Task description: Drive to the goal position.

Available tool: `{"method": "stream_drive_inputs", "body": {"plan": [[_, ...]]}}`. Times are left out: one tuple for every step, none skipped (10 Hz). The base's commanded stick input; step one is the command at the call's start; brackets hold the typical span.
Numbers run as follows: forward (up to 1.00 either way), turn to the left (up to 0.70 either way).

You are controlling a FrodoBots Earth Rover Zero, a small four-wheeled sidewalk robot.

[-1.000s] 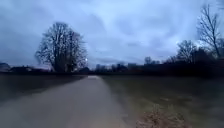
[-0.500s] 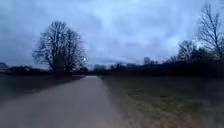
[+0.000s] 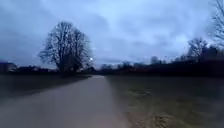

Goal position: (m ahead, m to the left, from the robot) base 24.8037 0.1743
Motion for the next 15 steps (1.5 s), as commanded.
{"method": "stream_drive_inputs", "body": {"plan": [[1.0, 0.44], [1.0, 0.44], [1.0, 0.44], [1.0, 0.44], [1.0, 0.21], [1.0, 0.04], [1.0, 0.04], [1.0, 0.04], [1.0, 0.04], [1.0, 0.04], [1.0, 0.04], [1.0, 0.04], [1.0, -0.1], [1.0, -0.34], [1.0, -0.36]]}}
